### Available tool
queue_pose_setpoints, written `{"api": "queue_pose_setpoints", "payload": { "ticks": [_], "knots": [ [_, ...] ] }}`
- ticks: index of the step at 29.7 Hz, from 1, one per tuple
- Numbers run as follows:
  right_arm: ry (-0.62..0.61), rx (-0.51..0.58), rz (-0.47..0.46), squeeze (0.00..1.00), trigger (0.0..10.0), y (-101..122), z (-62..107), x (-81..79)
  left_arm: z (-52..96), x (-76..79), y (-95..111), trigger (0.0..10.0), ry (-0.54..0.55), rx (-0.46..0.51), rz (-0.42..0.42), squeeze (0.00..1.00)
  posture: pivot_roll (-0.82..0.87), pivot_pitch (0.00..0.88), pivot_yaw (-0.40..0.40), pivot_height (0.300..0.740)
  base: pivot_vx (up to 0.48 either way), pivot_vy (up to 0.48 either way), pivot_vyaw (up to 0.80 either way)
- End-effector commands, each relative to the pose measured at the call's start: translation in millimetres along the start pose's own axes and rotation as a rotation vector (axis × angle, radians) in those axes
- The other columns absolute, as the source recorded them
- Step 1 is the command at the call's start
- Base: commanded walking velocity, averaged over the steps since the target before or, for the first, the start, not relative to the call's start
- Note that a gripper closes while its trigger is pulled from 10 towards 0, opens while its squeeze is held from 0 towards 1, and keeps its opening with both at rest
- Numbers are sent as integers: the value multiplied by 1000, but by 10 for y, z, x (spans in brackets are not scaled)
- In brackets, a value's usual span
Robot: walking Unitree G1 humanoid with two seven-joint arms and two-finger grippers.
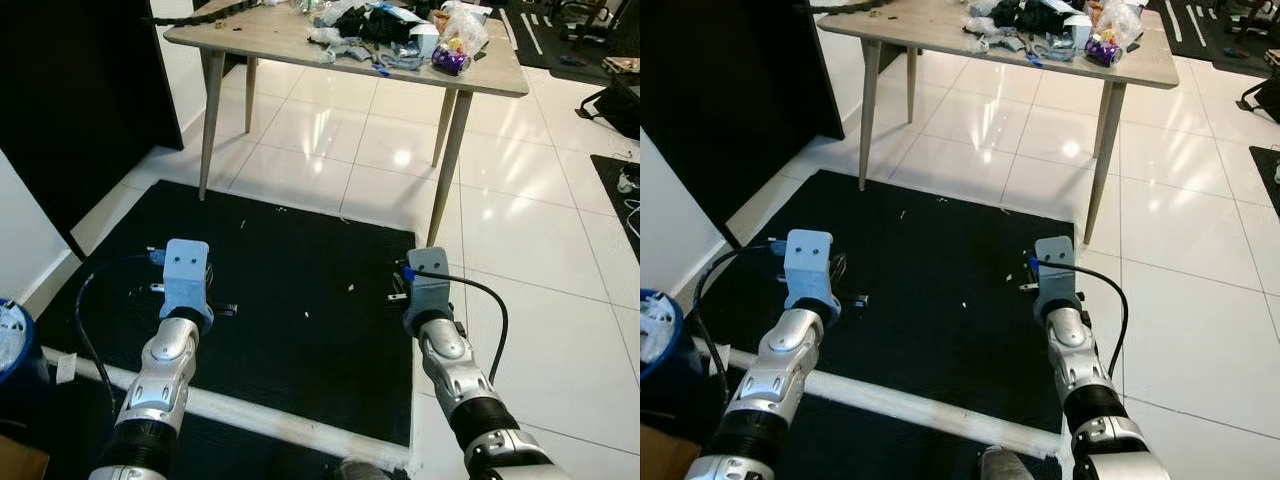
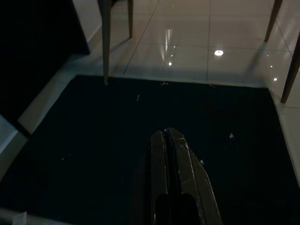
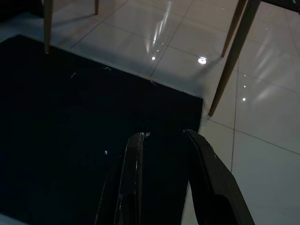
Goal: Picking trash to rubbish bin
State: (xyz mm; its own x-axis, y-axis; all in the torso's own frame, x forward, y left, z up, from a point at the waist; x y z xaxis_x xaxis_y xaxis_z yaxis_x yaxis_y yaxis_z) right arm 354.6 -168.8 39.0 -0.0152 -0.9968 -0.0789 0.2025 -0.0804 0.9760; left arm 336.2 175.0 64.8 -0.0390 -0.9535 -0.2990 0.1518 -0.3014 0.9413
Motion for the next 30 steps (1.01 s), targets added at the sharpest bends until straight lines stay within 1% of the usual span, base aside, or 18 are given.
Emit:
{"api": "queue_pose_setpoints", "payload": {
  "ticks": [1,19,30],
  "knots": [
    [8,0,9,0,10000,-10,11,-1,4,50,-12,10000,-14,-1,4,0,7,2,-11,740,292,0,0],
    [2,-8,23,0,10000,-14,3,19,9,30,-22,10000,-3,-2,7,0,5,7,-15,740,294,0,0],
    [-9,-4,5,0,10000,4,0,38,3,25,-18,10000,2,-1,12,0,2,13,-15,740,291,0,0]
  ]
}}
Point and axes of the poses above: a point about 5 cm out from each wrist's last joint towards the gripper, its own z axis pointing back from the gripper into the wrist, its own y axis along the axis of the wrist's last joint, x = y × z, the point moved 4 cm from there along -z, pointing out of the wrist towards the gripper, and after that the axes turned 13 degrees about -z, right-handed, at the moved point
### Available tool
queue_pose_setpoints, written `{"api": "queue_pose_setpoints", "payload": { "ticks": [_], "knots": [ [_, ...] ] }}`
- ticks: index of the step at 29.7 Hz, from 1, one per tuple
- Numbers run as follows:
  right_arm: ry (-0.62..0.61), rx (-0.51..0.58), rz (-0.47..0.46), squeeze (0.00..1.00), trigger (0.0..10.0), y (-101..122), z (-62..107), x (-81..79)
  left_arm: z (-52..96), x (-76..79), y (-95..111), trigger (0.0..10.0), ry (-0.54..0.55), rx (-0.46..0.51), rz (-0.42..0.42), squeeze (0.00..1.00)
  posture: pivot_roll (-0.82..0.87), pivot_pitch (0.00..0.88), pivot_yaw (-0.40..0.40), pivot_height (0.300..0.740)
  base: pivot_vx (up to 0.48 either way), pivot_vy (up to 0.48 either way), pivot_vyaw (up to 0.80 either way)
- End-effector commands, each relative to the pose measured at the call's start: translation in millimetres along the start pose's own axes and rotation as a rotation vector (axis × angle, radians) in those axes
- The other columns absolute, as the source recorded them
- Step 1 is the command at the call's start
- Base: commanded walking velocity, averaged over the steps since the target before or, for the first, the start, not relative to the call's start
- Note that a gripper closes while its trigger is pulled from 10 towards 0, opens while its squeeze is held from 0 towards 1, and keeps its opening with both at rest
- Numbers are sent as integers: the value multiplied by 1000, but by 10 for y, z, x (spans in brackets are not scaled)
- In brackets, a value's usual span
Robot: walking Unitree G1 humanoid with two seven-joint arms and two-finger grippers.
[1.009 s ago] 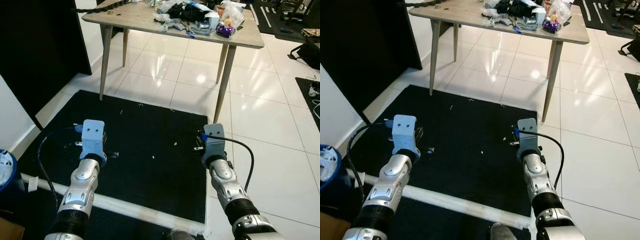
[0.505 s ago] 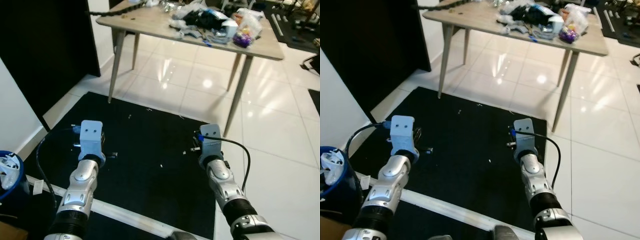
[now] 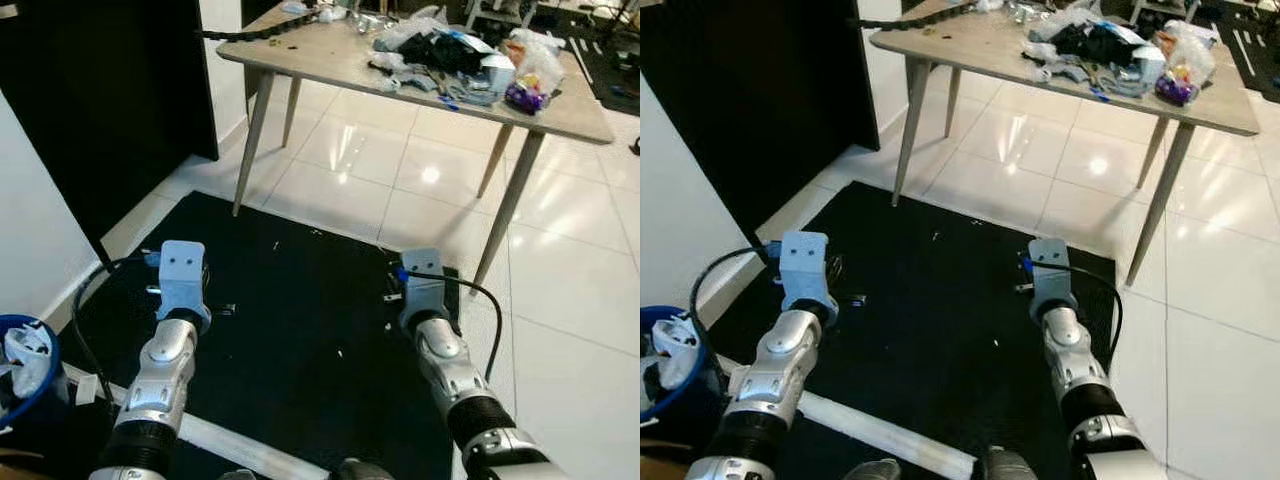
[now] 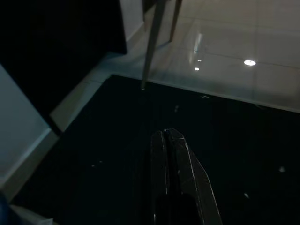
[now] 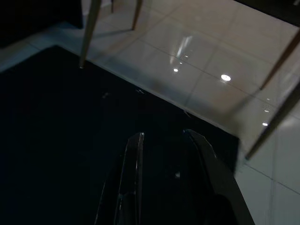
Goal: Picking trash to rubbish bin
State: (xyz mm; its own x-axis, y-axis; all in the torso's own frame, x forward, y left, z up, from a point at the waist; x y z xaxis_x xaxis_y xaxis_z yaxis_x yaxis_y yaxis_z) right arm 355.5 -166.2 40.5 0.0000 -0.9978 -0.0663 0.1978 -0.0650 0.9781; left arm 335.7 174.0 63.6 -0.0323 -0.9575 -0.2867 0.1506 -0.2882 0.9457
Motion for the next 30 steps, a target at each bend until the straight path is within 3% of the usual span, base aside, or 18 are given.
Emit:
{"api": "queue_pose_setpoints", "payload": {
  "ticks": [1,14,30],
  "knots": [
    [-22,-9,-14,0,10000,-10,5,65,-1,11,-9,10000,-3,-3,-2,0,2,11,-14,740,292,0,0],
    [-30,-9,-21,0,10000,-7,3,81,-14,14,0,10000,-4,-2,-2,0,1,14,-11,740,285,0,-608],
    [-28,-5,-15,0,10000,0,5,66,-14,-3,3,10000,3,-3,-1,0,6,23,-14,740,276,0,0]
  ]
}}
Point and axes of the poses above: a point about 5 cm out from each wrist's last joint towards the gripper, its own z axis pointing back from the gripper into the wrist, its own y axis along the axis of the wrist's last joint, x = y × z, the point moved 4 cm from there along -z, pointing out of the wrist towards the gripper, and after that the axes turned 13 degrees about -z, right-handed, at the moved point
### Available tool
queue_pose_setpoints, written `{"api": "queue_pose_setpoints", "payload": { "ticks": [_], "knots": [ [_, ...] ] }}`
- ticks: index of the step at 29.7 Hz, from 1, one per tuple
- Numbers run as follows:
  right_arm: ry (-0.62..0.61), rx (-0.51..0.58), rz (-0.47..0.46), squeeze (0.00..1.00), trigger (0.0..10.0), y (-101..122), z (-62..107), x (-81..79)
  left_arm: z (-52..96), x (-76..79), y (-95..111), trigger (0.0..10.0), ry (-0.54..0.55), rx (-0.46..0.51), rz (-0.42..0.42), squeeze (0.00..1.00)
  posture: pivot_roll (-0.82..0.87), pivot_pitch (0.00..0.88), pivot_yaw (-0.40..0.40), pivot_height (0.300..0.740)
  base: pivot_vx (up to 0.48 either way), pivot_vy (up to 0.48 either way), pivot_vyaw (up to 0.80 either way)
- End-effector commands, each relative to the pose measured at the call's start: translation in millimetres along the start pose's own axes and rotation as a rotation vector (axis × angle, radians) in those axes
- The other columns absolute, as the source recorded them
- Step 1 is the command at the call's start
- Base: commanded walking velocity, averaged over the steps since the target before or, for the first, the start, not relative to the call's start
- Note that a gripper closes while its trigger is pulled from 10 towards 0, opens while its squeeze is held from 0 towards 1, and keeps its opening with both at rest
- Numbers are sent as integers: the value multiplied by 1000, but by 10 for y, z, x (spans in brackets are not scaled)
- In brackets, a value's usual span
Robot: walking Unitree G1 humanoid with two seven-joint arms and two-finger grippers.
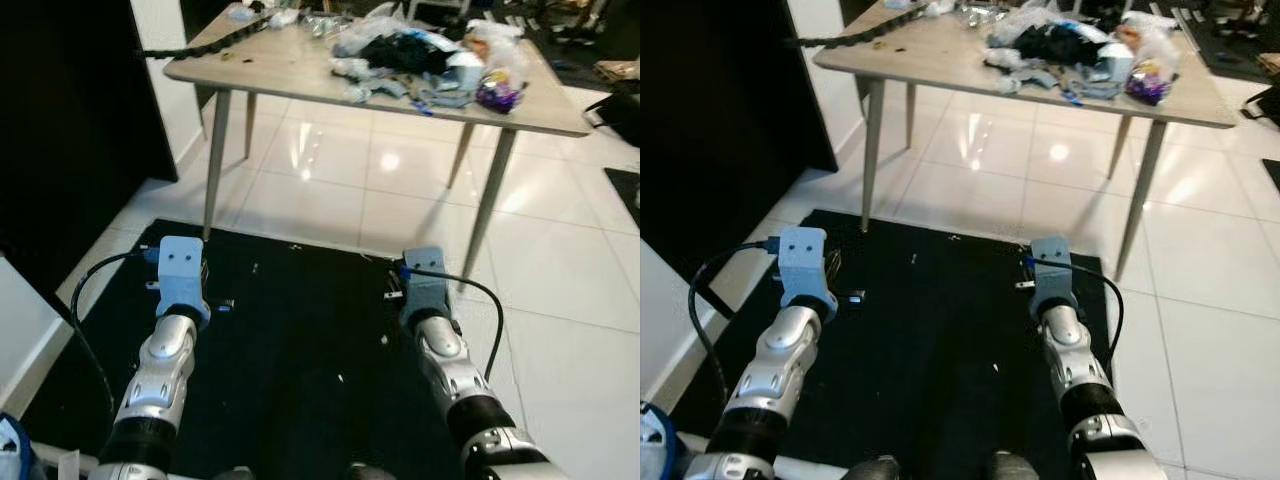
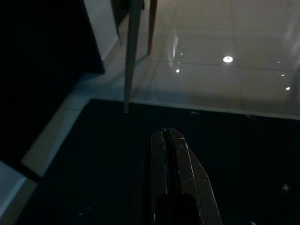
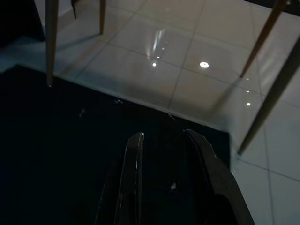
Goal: Picking trash to rubbish bin
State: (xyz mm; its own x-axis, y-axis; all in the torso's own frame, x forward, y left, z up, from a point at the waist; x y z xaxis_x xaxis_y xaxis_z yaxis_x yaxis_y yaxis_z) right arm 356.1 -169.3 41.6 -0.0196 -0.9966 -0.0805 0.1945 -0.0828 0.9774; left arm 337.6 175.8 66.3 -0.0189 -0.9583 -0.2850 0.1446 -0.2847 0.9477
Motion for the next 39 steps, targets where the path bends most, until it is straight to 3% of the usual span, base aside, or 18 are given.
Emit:
{"api": "queue_pose_setpoints", "payload": {
  "ticks": [1,28,39],
  "knots": [
    [-12,-8,3,0,10000,-15,8,37,-1,21,-18,10000,-9,-9,-5,0,6,23,-14,740,270,0,0],
    [-14,-4,-3,0,10000,1,4,36,-23,38,15,10000,-13,-2,-2,0,5,29,-12,740,274,0,0],
    [-11,39,-30,0,10000,156,-42,18,-30,40,50,10000,-10,6,1,0,2,32,-14,740,273,0,-73]
  ]
}}
Point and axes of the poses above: a point about 5 cm out from each wrist's last joint towards the gripper, its own z axis pointing back from the gripper into the wrist, its own y axis along the axis of the wrist's last joint, x = y × z, the point moved 4 cm from there along -z, pointing out of the wrist towards the gripper, and after that the axes turned 13 degrees about -z, right-handed, at the moved point
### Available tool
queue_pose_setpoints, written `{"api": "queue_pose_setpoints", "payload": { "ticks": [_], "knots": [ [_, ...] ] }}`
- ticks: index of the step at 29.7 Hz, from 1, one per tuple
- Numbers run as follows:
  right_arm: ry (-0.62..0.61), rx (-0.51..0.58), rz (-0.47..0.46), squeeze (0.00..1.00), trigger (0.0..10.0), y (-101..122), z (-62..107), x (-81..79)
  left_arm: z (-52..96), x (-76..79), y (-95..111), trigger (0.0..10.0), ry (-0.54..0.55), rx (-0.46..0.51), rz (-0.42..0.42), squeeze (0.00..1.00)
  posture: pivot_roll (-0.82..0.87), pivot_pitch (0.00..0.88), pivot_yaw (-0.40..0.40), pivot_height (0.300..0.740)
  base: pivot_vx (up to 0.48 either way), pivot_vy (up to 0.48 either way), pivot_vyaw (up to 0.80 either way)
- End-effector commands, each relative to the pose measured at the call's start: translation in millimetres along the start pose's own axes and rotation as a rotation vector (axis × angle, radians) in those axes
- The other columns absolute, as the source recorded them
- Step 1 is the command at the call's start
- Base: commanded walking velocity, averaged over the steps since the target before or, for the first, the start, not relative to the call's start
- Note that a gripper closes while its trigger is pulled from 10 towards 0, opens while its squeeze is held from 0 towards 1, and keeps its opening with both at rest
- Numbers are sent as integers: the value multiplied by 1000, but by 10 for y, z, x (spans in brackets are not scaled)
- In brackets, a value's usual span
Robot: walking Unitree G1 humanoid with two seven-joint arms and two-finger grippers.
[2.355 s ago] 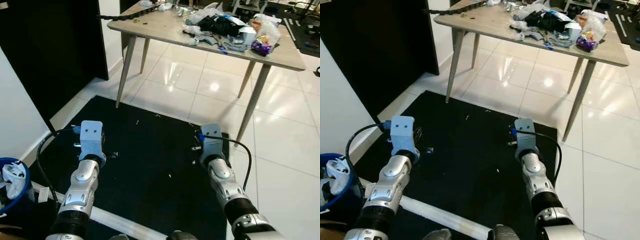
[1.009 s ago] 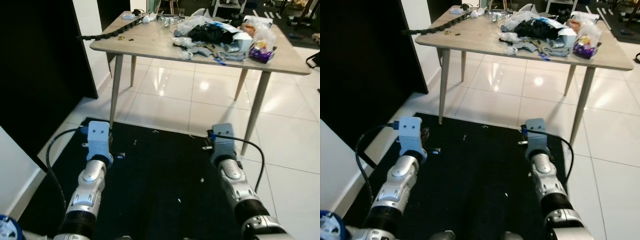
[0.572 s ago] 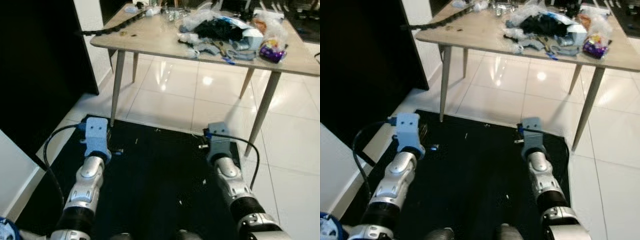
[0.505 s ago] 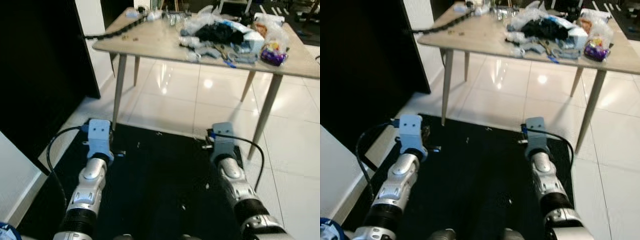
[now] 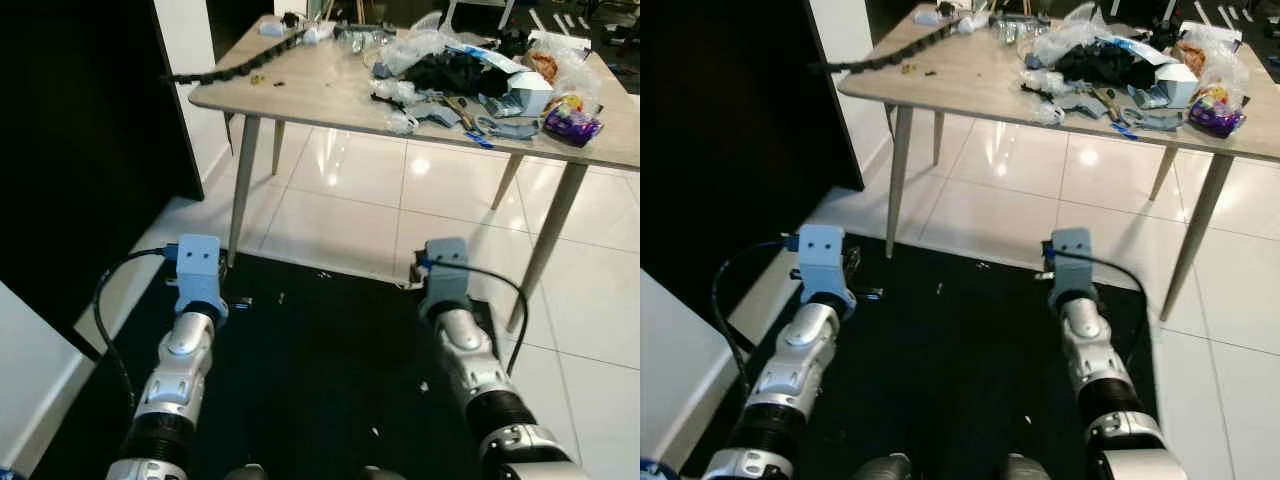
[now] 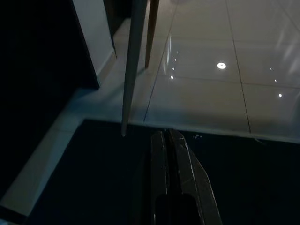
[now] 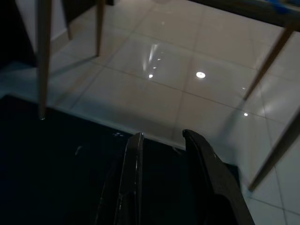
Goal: Picking trash to rubbish bin
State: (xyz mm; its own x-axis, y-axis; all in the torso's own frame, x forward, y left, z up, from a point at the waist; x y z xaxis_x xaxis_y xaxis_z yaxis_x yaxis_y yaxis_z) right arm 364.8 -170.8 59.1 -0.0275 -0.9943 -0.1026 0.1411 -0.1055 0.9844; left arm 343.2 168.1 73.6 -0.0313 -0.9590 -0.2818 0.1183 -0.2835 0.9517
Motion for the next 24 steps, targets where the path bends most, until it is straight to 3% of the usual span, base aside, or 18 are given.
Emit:
{"api": "queue_pose_setpoints", "payload": {
  "ticks": [1,6,17,24],
  "knots": [
    [-7,-14,-8,0,10000,-27,8,21,14,-14,-49,10000,3,-20,-1,0,2,32,-14,740,270,0,-800],
    [-10,2,-8,0,10000,14,-2,30,12,-19,-37,10000,3,-17,-3,0,1,34,-13,740,272,0,-723],
    [-19,20,-17,0,10000,66,-1,37,4,11,20,10000,-12,-1,-3,0,-1,36,-10,740,268,0,0],
    [-22,25,-18,0,10000,87,0,52,8,27,35,10000,-17,2,-1,0,-2,37,-10,740,242,0,-631]
  ]
}}
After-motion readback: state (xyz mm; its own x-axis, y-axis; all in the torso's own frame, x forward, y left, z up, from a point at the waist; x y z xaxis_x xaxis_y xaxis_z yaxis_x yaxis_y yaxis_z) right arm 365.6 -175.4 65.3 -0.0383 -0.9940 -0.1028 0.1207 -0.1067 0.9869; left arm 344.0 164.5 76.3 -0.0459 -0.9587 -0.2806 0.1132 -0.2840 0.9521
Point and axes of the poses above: a point about 5 cm out from each wrist's last joint towards the gripper, its own z axis pointing back from the gripper into the wrist, its own y axis along the axis of the wrist's last joint, x = y × z, the point moved 4 cm from there along -z, pointing out of the wrist towards the gripper, and after that the axes turned 13 degrees about -z, right-handed, at the moved point
